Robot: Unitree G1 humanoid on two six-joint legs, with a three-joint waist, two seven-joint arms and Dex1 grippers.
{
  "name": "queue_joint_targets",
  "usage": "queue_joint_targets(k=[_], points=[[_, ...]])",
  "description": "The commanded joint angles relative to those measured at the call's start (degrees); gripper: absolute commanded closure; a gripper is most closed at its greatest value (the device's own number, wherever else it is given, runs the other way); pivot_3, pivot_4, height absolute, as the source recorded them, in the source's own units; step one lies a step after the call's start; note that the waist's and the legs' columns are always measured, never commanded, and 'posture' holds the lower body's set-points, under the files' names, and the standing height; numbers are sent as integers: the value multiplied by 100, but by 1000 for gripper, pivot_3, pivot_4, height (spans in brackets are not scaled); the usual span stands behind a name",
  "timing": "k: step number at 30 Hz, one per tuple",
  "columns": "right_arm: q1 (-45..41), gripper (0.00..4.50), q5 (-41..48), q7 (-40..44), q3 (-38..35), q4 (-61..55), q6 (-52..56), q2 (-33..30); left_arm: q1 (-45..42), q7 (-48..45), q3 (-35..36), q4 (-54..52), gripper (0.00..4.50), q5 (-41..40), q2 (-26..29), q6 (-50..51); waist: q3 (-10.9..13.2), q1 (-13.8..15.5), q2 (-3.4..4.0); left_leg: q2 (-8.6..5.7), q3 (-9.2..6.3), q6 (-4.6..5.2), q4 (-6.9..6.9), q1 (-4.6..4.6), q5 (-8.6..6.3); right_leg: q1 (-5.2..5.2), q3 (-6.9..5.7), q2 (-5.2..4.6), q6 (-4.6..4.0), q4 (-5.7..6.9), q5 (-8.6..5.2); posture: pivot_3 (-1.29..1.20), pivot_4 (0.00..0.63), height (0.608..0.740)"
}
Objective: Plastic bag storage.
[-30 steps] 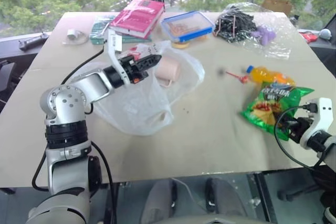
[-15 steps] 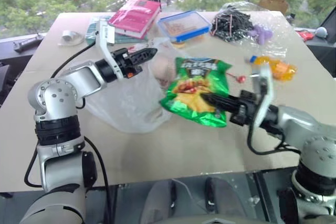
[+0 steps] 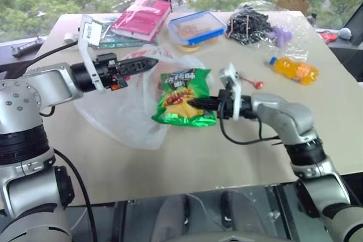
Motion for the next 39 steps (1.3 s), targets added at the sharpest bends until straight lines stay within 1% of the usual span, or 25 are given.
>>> queue_joint_targets(k=[1,5,7,9,13,18,23,27,29,32,33,36,39], points=[[-283,4465,-228,546,66,363,-512,65,86,-354,89,-257,4500,-120,428,167,1,4,0,0,0,0,0,0,0,0,0,0,0,-1,0,0,150,740],[-388,4465,-199,1093,78,402,-449,-49,122,-551,43,-163,4500,-98,641,221,2,16,1,-1,1,-1,-2,-4,-1,-1,0,-3,0,-6,0,0,150,740],[-429,4465,-486,1316,273,430,-652,-191,90,-683,29,-128,4500,-176,707,315,2,11,1,0,0,-1,-2,-3,0,-1,-2,-3,0,-5,0,0,150,740],[-384,4465,-909,1760,626,363,-1099,-507,55,-778,-22,-83,4500,-81,746,280,3,11,2,-1,0,-2,-2,-2,0,-2,-2,-2,0,-1,0,0,150,740],[-469,4465,-626,2318,598,13,-863,-715,-64,-852,-195,28,4500,227,682,38,4,13,3,-2,0,-3,-2,-2,0,-1,-4,-2,0,-1,0,0,150,740],[-694,4465,-864,2208,695,329,-926,-304,-184,-982,-303,56,4500,249,559,44,4,-26,3,3,4,-5,-2,-1,1,-4,-1,1,-1,2,0,0,150,740],[-732,4465,-973,2307,917,268,-868,-74,-253,-854,-362,101,4500,450,429,-126,4,19,2,0,2,-5,-2,-3,1,-3,-2,-3,-1,-1,0,0,150,740],[-709,4465,-1134,2256,1017,340,-930,29,-193,-901,-345,-10,4500,377,366,-20,4,14,2,-1,1,-5,-2,-3,1,-3,-3,-3,-1,0,1,0,150,740],[-703,4465,-1212,2115,922,491,-1030,86,-159,-949,-310,-29,4500,287,403,122,4,12,2,-1,1,-5,-2,-3,1,-4,-3,-3,-1,1,1,0,150,740],[-841,4465,-1397,1638,585,995,-1348,212,43,-1171,-293,-197,4500,80,613,412,4,-7,3,-1,1,-5,-2,-2,2,-3,-3,-3,-1,2,1,0,150,740],[-904,4465,-1345,1577,446,1105,-1299,227,138,-1230,-295,-275,4500,45,677,462,5,-9,3,0,3,-5,-2,-2,2,-5,-1,-3,-1,3,1,0,150,740],[-980,4465,-1256,1659,284,1229,-1203,192,241,-1290,-290,-340,4500,8,746,514,6,-6,4,1,2,-6,-2,-2,1,-5,-1,-3,-1,2,0,0,150,740],[-1097,4465,-1390,1536,178,1522,-1256,196,195,-1238,-299,-336,4500,45,701,466,6,-3,4,1,0,-6,-2,-2,1,-4,-3,-3,-1,2,0,0,150,740]])
